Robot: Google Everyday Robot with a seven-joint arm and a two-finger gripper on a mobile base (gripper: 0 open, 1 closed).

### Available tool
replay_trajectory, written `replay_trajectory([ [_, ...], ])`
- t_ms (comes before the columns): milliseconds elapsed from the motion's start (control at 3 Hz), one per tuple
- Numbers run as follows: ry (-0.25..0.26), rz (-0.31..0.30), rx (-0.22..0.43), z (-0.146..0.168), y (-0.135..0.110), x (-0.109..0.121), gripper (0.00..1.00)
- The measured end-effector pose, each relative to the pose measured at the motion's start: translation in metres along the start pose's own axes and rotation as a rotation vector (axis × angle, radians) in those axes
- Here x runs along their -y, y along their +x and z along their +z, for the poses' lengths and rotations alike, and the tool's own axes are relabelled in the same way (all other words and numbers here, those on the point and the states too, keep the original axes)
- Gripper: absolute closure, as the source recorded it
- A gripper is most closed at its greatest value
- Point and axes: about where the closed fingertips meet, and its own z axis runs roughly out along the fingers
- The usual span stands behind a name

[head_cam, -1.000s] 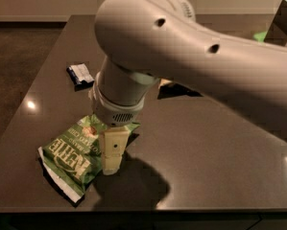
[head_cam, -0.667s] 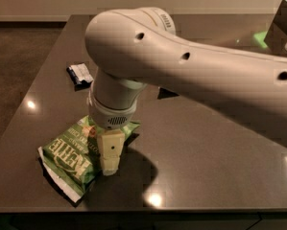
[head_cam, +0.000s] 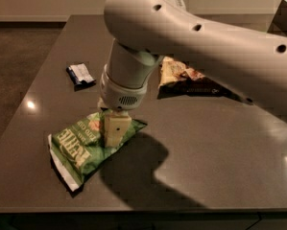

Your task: Move green jalapeno chip bag near brown chip bag

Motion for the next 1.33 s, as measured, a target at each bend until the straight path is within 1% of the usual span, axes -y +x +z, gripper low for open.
replay_trajectory([
  [333,-0.014,0.036,0.043,-0.028,0.001,0.005,0.58],
  [667,-0.014,0.088,0.069,-0.051,0.013,0.013,0.82],
  [1000,0.009,0.175,0.058,-0.069,0.047,0.029,1.0],
  [1333,0.051,0.259,0.022,-0.084,0.093,0.05,1.0],
])
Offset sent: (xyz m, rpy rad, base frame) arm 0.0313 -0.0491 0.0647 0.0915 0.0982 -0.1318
